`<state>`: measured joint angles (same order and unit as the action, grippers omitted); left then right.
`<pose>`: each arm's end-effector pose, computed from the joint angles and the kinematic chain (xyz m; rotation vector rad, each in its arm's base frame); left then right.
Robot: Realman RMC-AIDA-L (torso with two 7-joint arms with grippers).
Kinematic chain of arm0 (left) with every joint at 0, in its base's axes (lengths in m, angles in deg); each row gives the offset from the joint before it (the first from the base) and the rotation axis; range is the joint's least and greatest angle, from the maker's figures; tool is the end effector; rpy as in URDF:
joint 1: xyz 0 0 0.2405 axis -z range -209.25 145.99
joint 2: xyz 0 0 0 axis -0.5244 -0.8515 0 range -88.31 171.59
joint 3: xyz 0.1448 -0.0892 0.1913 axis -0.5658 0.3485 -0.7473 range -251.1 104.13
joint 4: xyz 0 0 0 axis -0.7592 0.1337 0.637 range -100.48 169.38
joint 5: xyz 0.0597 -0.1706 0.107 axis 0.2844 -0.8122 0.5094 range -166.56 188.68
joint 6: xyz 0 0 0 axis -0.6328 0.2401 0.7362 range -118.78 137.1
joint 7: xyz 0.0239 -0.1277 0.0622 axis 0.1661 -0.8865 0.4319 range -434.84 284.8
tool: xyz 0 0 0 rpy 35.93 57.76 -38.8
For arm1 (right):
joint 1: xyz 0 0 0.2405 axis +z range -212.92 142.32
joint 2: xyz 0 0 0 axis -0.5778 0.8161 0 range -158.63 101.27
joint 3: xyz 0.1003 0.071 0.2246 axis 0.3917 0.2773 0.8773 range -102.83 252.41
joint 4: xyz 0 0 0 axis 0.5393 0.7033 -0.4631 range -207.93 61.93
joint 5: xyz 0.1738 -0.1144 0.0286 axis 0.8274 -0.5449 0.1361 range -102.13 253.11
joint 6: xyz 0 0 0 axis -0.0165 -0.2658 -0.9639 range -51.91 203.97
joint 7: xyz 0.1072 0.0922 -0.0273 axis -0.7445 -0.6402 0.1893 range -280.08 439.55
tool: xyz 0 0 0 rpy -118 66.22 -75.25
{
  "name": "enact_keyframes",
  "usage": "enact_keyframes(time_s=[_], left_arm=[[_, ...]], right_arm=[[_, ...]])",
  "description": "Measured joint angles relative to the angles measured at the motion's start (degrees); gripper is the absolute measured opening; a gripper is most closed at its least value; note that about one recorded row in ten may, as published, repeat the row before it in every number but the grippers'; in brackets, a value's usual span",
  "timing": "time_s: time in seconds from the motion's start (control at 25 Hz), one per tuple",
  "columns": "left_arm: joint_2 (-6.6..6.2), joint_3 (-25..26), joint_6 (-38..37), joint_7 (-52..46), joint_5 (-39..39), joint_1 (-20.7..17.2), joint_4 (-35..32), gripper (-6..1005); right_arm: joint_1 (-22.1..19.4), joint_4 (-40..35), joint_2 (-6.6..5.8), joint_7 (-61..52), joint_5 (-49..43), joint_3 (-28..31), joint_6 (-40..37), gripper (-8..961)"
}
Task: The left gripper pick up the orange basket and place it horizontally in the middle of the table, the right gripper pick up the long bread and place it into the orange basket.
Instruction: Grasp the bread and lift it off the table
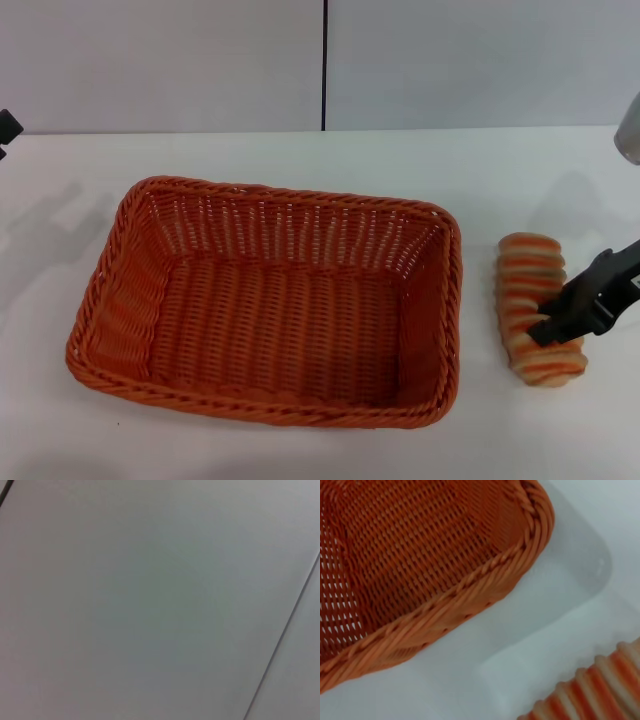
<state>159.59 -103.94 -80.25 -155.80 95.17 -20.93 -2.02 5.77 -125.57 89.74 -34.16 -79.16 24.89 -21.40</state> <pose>-0.3475 0.2623 0.0856 -1.9243 -0.8955 -1.1395 0.2522 0.3466 0.0151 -2.8813 0.9760 -0.4579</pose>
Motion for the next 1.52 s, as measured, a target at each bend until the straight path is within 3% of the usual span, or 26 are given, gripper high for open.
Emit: enact_keyframes(time_s=[0.16,0.48,0.92,1.28,1.52], left_arm=[[0.00,0.2,0.0,0.0,0.0,0.0,0.0,549],[-0.08,0.3,0.0,0.0,0.0,-0.1,0.0,547],[-0.09,0.5,0.0,0.0,0.0,0.1,0.0,546],[-0.08,0.7,0.0,-0.1,0.0,0.1,1.2,545],[-0.08,1.0,0.0,-0.1,0.0,0.2,1.5,545]], right_arm=[[-0.1,0.0,0.03,0.0,0.0,0.0,0.2,408],[-0.2,-1.3,0.06,-0.8,-0.2,0.3,0.4,224],[-1.4,-9.7,0.09,-4.4,0.3,0.8,-2.4,174],[-3.5,-20.7,0.26,-7.2,2.2,1.3,-6.0,104],[-4.6,-31.9,0.22,-9.1,5.5,2.1,-11.4,66]])
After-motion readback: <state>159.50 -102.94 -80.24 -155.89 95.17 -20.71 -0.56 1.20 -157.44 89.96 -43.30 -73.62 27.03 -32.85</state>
